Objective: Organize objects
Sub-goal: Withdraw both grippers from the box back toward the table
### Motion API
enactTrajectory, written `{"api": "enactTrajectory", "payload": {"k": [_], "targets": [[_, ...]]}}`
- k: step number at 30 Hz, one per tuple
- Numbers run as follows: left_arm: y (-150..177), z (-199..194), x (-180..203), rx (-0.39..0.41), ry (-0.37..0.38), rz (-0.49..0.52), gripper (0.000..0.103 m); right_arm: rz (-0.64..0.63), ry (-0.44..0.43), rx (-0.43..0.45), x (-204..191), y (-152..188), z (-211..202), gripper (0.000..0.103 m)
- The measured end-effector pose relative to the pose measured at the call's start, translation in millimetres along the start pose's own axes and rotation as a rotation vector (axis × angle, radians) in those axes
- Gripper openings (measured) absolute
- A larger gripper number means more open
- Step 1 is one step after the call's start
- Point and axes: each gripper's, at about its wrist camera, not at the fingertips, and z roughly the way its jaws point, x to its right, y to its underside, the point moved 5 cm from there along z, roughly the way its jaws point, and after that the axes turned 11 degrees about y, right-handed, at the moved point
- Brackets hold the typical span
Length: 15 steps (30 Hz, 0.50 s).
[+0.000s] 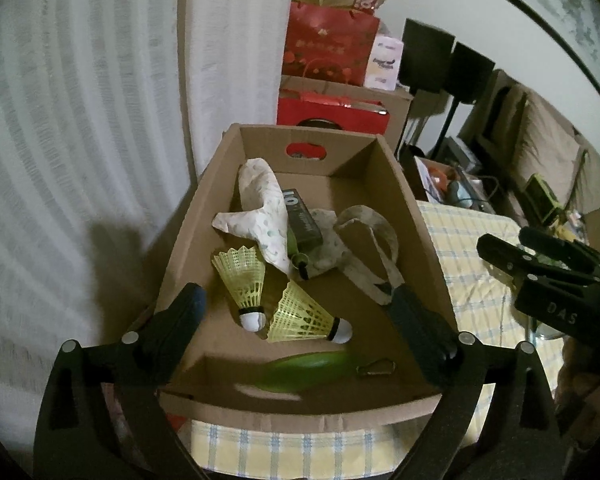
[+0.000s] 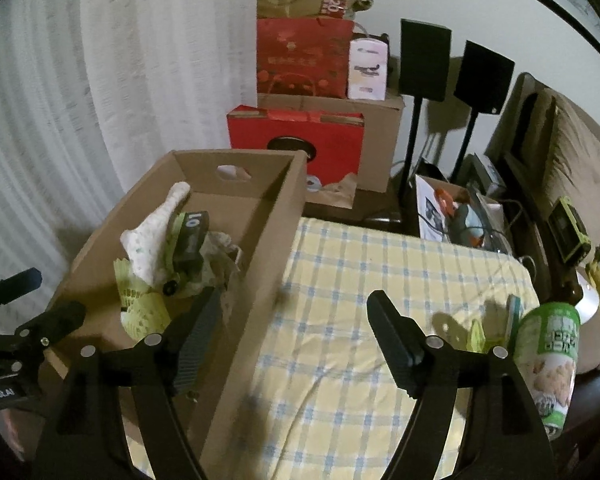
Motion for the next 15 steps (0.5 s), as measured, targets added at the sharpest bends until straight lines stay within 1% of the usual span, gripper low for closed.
{"api": "enactTrajectory", "payload": {"k": [2,5,7,10,11,12,15], "targets": [[2,-3,2,0.008,-0.003,0.007,0.095,-0.001,0.021,-0.001,4,5,-3,0.082],[4,-8,7,0.023,-0.013,0.028,0.101,0.024,0.014,-0.007,12,11,-7,0.085],[5,-10,11,0.028,-0.008,0.038,0.101,0.029,0.026,-0.005,17,16,-10,0.087],[9,-12,19,0.029,0.004,0.048,0.102,0.031,0.042,-0.001,23,22,-16,0.093],[10,-13,21,0.03,0.007,0.052,0.102,0.034,0.04,0.003,25,24,-19,0.099],[11,-14,24,0.032,0.008,0.057,0.102,0.035,0.036,0.008,26,26,-21,0.103],[16,-17,32,0.042,0.023,0.07,0.102,0.027,0.028,0.003,27,33,-27,0.102]]}}
